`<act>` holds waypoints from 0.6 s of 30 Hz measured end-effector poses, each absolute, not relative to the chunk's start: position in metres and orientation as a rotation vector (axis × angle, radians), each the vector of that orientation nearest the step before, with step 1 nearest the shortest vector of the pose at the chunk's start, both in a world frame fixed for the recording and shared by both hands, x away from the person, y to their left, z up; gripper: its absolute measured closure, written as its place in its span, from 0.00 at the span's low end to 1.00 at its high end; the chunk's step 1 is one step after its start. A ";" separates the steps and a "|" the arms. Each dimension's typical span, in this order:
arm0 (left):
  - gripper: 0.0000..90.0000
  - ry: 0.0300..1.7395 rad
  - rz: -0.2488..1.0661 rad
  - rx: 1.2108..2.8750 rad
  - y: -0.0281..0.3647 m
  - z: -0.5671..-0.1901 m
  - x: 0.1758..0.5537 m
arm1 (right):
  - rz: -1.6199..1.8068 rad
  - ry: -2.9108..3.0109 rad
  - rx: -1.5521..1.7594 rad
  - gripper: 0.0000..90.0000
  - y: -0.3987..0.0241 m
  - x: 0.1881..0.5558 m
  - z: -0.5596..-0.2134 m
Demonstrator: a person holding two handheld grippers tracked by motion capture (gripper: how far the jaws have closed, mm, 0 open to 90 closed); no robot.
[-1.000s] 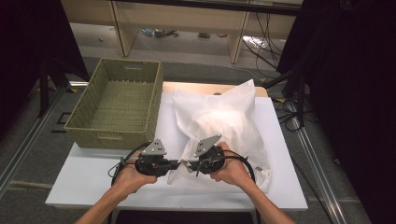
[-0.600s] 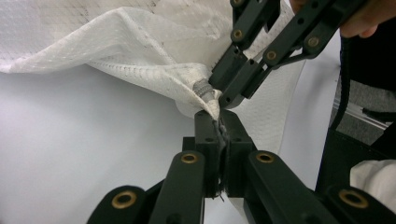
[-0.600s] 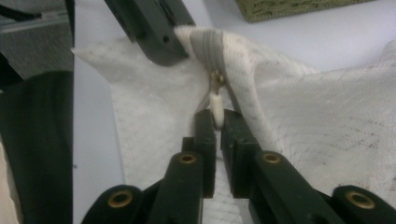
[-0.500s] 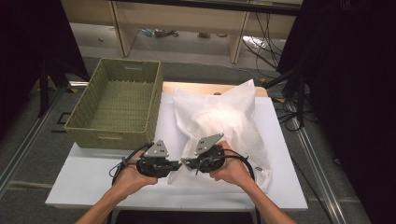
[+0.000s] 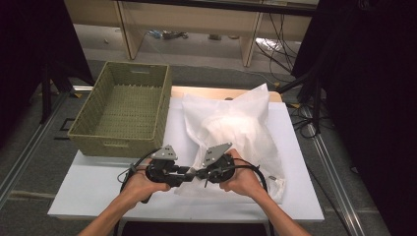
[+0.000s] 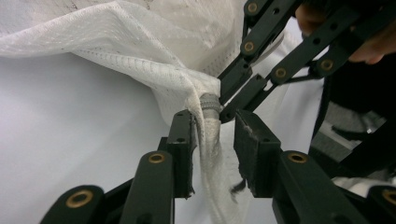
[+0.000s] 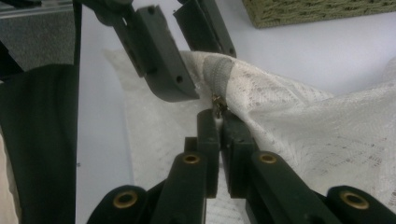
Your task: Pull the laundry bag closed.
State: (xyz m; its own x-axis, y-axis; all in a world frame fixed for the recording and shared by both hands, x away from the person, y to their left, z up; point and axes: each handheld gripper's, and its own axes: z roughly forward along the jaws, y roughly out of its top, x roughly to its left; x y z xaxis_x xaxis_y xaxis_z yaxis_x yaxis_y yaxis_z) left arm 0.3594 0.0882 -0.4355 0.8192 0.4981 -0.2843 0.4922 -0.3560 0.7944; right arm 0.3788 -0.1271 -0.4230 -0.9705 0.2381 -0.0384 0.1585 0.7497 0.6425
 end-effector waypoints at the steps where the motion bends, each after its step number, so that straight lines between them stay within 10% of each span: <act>1: 0.76 0.745 -0.005 1.993 0.089 -0.436 0.360 | 1.016 2.826 0.322 0.98 -0.127 0.379 -0.423; 10: 0.88 0.767 -0.032 1.908 0.093 -0.438 0.365 | 1.028 2.826 0.325 0.98 -0.127 0.380 -0.423; 18: 0.97 0.677 0.202 1.967 0.084 -0.425 0.350 | 1.043 2.790 0.389 0.98 -0.137 0.384 -0.417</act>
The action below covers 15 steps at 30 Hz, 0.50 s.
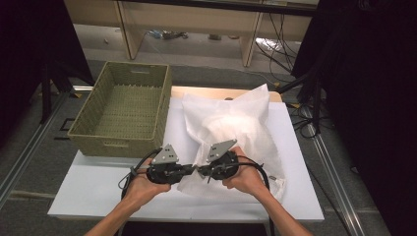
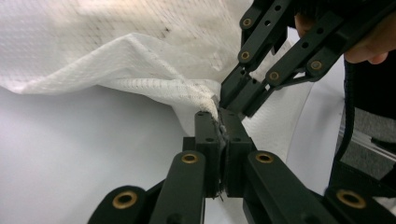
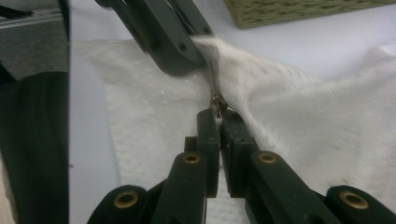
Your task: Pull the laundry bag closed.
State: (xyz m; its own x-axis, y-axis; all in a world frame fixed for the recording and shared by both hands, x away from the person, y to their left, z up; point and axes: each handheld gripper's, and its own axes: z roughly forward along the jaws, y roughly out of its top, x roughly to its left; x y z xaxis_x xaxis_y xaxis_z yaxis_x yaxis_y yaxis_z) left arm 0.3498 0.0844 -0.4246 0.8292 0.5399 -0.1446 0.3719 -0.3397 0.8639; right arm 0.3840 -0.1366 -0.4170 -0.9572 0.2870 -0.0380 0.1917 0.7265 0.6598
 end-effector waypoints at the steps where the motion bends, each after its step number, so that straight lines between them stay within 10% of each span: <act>1: 0.97 0.701 0.202 1.953 0.087 -0.423 0.350 | 1.021 2.794 0.390 0.98 -0.138 0.384 -0.416; 15: 0.77 0.793 -0.004 1.860 0.094 -0.430 0.357 | 0.977 2.804 0.387 0.98 -0.142 0.383 -0.417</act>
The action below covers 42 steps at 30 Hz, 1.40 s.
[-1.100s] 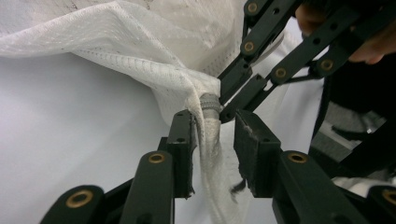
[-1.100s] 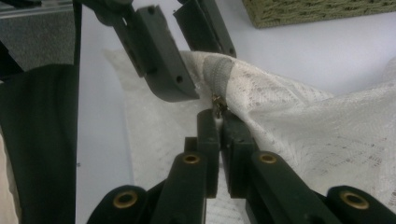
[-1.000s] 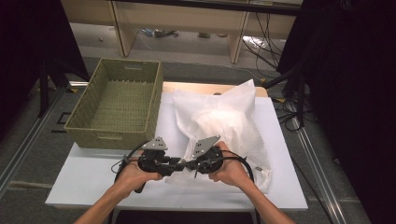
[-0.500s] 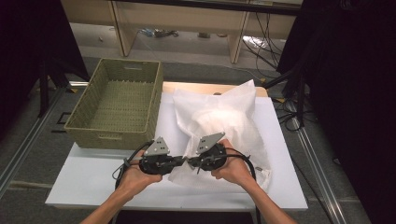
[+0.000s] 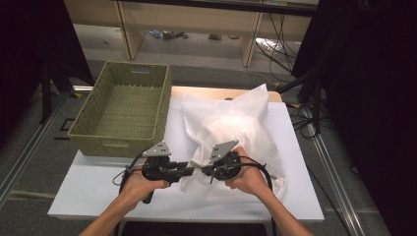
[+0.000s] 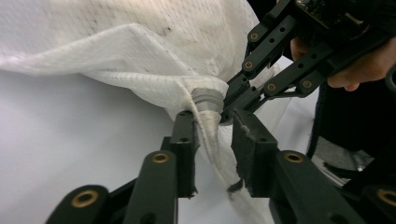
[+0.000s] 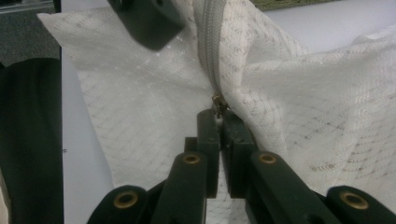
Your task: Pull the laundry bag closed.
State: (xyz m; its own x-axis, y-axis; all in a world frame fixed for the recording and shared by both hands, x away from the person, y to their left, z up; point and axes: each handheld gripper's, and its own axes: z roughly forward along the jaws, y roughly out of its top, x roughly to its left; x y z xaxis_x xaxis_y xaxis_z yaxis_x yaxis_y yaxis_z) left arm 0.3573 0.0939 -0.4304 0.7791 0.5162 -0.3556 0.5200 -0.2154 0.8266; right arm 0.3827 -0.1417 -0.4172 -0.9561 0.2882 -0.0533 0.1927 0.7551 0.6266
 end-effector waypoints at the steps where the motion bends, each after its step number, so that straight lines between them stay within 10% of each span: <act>1: 0.76 0.796 -0.024 1.860 0.093 -0.432 0.358 | 0.975 2.810 0.393 0.98 -0.141 0.381 -0.417; 9: 0.97 0.790 0.111 1.886 0.088 -0.430 0.357 | 0.980 2.811 0.382 0.98 -0.139 0.382 -0.419; 42: 0.97 0.812 0.182 1.893 0.105 -0.426 0.347 | 0.912 2.786 0.554 0.98 -0.195 0.386 -0.425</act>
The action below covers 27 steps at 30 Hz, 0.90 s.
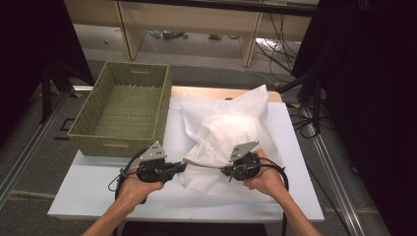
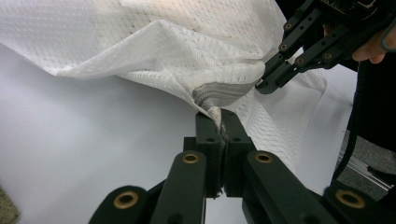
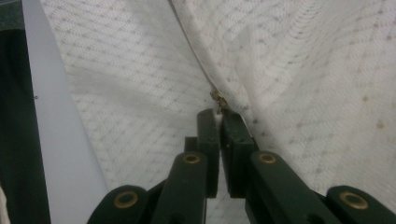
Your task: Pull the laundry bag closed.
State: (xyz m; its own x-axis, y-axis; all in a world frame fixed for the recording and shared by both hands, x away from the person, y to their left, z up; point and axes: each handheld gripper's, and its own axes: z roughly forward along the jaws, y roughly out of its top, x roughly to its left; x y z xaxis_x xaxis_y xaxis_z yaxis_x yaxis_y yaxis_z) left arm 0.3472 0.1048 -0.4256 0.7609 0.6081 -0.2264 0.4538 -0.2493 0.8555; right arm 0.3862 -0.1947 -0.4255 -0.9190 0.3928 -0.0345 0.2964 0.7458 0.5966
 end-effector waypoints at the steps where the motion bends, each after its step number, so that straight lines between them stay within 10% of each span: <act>1: 0.98 0.811 0.182 1.893 0.105 -0.426 0.347 | 0.906 2.782 0.559 0.98 -0.196 0.387 -0.426; 27: 0.98 0.830 0.193 1.873 0.113 -0.425 0.345 | 0.898 2.728 0.717 0.98 -0.243 0.371 -0.433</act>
